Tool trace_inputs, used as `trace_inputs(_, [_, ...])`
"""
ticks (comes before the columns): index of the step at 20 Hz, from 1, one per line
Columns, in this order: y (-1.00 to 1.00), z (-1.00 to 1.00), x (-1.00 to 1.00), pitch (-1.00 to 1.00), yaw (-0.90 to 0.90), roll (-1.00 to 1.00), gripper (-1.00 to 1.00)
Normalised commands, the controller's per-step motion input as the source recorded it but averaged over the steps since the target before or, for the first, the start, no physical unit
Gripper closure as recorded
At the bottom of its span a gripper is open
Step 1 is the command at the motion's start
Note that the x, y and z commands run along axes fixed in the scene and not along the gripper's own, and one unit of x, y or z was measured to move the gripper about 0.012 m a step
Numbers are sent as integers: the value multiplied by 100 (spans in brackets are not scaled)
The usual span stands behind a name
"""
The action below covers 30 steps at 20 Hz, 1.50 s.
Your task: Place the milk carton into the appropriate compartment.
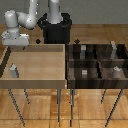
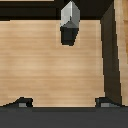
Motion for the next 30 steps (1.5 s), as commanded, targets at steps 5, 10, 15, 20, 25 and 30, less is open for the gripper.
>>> trace_inputs(5, [0,0,40,0,0,0,-100])
trace_inputs(10, [0,0,100,0,0,0,-100])
trace_inputs(15, [-40,0,60,0,0,0,-100])
trace_inputs(20, [0,0,0,0,0,0,-100])
trace_inputs(25, [20,0,0,0,0,0,-100])
trace_inputs(30, [0,0,60,0,0,0,-100])
